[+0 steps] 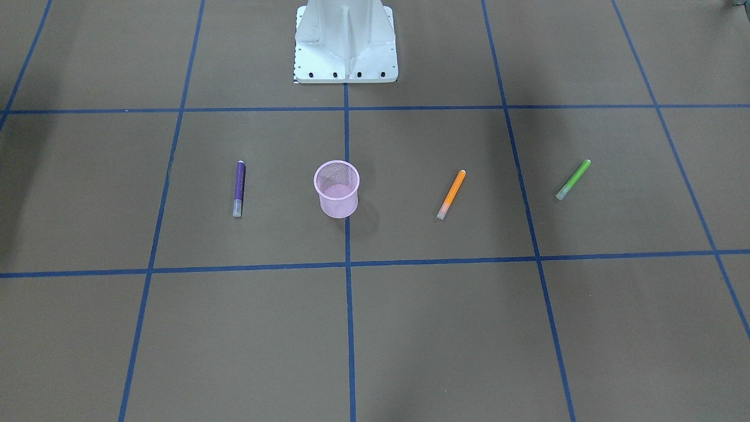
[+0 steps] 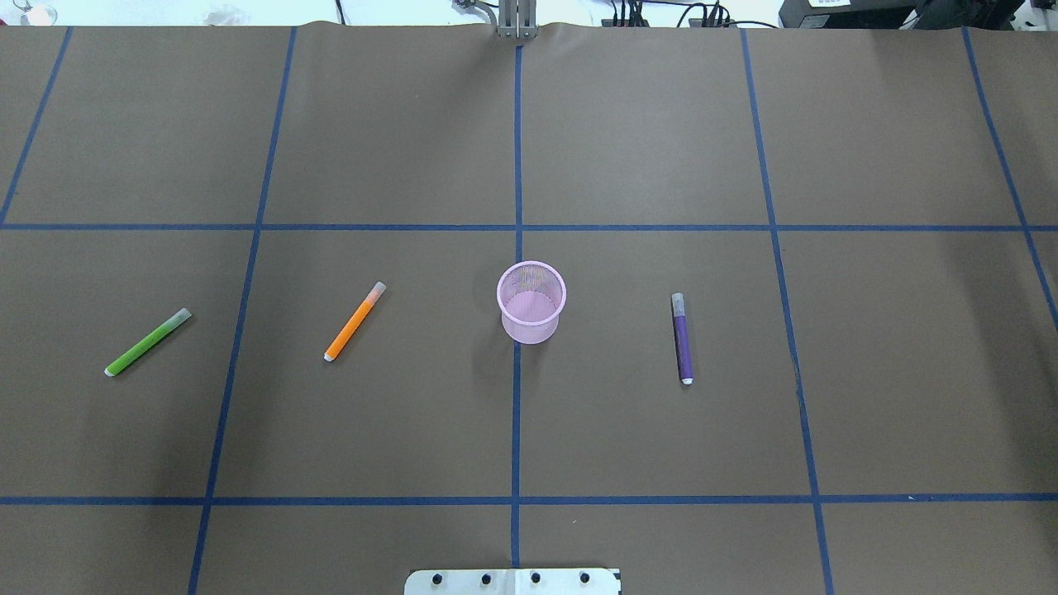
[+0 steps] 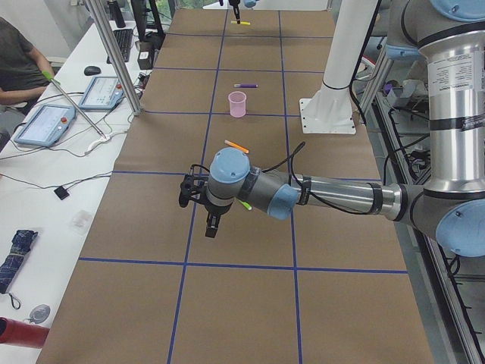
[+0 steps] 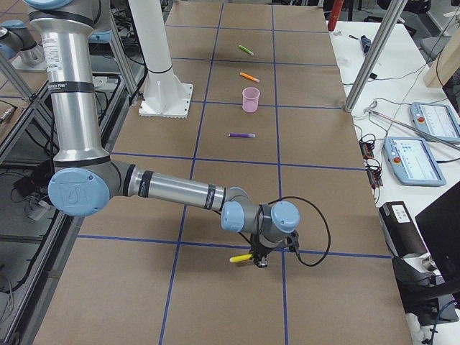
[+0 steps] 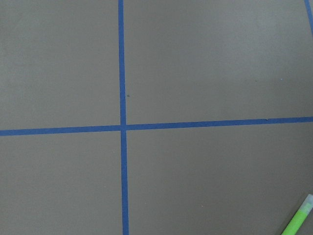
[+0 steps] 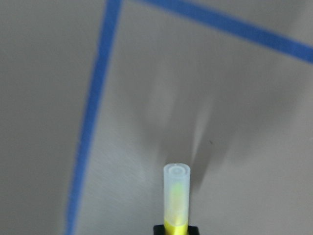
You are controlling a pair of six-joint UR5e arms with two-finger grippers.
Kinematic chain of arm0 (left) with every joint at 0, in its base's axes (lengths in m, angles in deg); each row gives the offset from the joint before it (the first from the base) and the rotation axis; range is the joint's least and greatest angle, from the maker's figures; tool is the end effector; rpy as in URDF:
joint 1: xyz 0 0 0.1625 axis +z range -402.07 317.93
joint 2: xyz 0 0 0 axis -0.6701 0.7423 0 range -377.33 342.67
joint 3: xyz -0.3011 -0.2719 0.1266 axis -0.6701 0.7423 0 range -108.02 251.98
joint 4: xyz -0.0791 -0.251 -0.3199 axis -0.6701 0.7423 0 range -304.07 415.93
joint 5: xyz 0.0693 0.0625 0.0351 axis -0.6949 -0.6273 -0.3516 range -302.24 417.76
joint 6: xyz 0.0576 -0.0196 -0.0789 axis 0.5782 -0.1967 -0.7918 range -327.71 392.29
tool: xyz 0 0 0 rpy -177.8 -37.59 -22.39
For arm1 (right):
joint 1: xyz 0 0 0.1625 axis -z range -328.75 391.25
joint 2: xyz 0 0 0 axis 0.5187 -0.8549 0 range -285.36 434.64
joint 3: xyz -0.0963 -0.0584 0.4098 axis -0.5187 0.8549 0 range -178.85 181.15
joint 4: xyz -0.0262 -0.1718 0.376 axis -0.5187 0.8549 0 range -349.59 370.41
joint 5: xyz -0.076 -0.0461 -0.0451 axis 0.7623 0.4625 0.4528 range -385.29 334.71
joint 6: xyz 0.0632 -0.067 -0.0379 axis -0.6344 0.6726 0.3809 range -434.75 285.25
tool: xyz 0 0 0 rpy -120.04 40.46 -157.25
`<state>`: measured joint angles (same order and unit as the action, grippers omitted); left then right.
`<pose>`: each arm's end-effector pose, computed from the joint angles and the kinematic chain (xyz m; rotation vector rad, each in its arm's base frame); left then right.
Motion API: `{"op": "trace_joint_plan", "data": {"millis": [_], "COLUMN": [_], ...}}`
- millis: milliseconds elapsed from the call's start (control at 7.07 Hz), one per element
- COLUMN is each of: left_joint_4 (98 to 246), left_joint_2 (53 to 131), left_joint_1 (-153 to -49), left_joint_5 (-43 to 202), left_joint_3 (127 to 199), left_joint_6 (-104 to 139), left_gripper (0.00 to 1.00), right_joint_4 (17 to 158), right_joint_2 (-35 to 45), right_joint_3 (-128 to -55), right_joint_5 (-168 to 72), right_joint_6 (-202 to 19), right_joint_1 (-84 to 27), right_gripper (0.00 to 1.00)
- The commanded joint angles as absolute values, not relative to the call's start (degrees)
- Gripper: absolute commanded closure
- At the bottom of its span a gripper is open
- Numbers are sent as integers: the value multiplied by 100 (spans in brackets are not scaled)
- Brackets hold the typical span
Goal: Collect pens into pen holder
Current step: 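Carry the yellow marker with the right gripper over the lavender cup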
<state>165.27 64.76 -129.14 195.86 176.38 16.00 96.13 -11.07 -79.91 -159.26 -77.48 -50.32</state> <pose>-0.0362 -0.4524 0.5556 0.2796 0.8827 -0.0272 -0.0132 -0.5257 0.6904 -0.0807 -0.7634 -0.0921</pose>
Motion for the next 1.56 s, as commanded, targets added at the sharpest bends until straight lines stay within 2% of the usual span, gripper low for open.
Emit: {"op": "trace_joint_plan", "data": {"millis": [0, 283, 424, 707, 990, 1414], "left_joint_4": [16526, 16710, 16798, 16808, 16817, 16826], "left_joint_2": [6572, 6721, 7009, 7091, 7100, 7144], "left_joint_1": [-12743, -12191, -11831, -11669, -11643, -11634], "left_joint_5": [19828, 20092, 20076, 20067, 20058, 20058], "left_joint_3": [17623, 17728, 17702, 17701, 17702, 17693], "left_joint_6": [1603, 880, 787, 786, 847, 812], "left_gripper": [0, 1, 1, 1, 1, 1], "right_joint_4": [9253, 8410, 8267, 8344, 9585, 9883], "right_joint_2": [-1088, -923, -608, 401, 1708, 2347], "right_joint_3": [-9293, -10094, -10506, -10669, -10651, -10529], "right_joint_5": [-16002, -15759, -15182, -14066, -12871, -10921], "right_joint_6": [-10268, -13172, -14536, -16624, -17448, -17635], "right_joint_1": [-4918, -3737, -3052, -1803, -747, 169], "right_gripper": [100, 100, 100, 100, 100, 100]}}
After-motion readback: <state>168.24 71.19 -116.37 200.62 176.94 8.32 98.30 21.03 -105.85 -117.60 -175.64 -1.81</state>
